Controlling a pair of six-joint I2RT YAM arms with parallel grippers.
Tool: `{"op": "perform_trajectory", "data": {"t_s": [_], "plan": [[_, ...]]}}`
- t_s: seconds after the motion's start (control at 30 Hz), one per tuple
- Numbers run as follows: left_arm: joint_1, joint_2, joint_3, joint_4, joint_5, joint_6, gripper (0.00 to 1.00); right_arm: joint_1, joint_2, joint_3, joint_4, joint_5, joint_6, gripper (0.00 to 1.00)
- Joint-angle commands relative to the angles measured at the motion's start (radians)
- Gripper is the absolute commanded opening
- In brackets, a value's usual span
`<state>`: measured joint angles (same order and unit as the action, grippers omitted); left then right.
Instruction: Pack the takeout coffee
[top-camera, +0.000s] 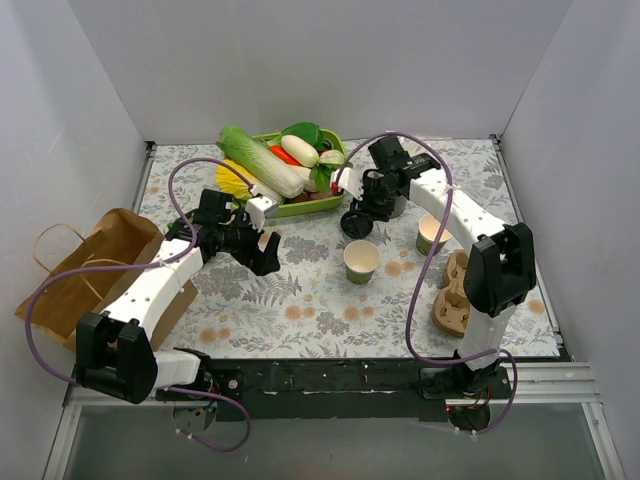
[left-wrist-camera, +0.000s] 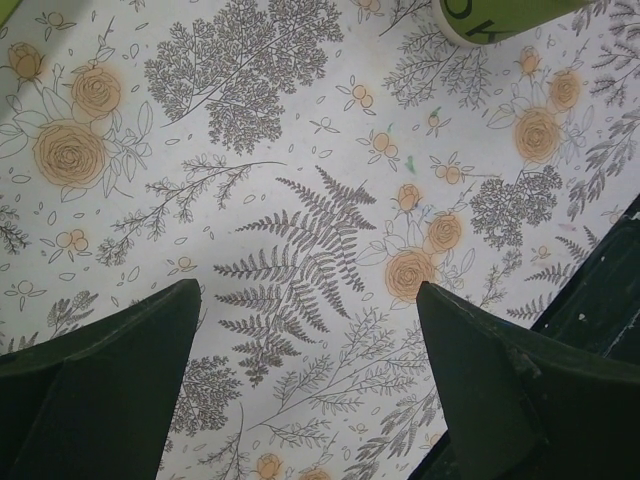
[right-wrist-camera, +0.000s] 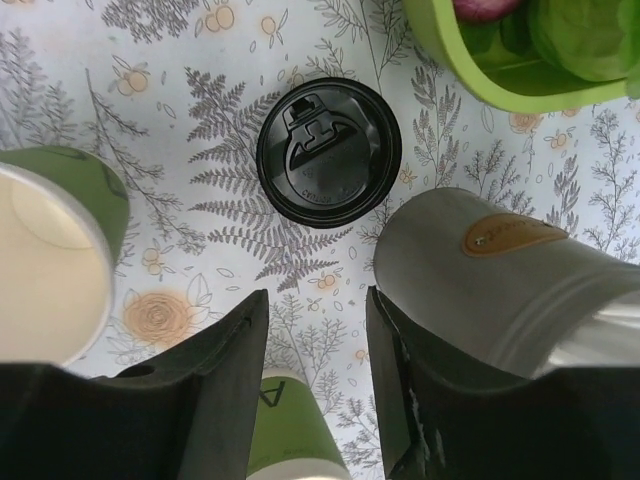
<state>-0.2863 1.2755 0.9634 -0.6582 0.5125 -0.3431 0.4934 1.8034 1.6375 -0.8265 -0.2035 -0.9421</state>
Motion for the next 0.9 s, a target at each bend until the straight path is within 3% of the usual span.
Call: {"op": "perform_trajectory", "data": {"t_s": [0.0, 0.37, 0.87], "plan": [[0.001, -0.050, 0.005, 0.009, 0.055, -0.033, 0.91, -0.004, 0.033, -0.031, 0.047, 0.021, -0.135, 0.50], [0.003, -0.036, 0.008, -0.014, 0.057, -0.034, 0.90, -0.004, 0.125, -0.073, 0.063, -0.049, -0.334, 0.47], [0.003, 0.022, 0.037, -0.008, 0.050, -0.046, 0.90, -0.001, 0.229, 0.015, -0.005, -0.085, -0.377, 0.47]]}}
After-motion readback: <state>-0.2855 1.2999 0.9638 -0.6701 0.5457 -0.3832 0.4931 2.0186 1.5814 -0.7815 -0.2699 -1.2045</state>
